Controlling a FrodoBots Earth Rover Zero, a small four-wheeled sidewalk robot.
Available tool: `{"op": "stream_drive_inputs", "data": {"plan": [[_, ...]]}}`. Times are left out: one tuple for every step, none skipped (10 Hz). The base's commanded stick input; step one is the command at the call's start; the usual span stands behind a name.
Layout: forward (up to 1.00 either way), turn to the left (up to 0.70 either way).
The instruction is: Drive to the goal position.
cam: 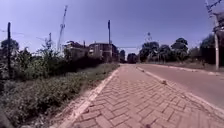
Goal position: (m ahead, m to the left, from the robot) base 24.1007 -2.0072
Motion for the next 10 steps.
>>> {"op": "stream_drive_inputs", "data": {"plan": [[0.30, 0.00], [0.30, 0.00], [0.30, 0.00], [0.30, 0.00], [0.30, 0.00], [0.30, 0.00], [0.30, 0.00], [0.30, 0.00], [0.30, 0.00], [0.30, 0.00]]}}
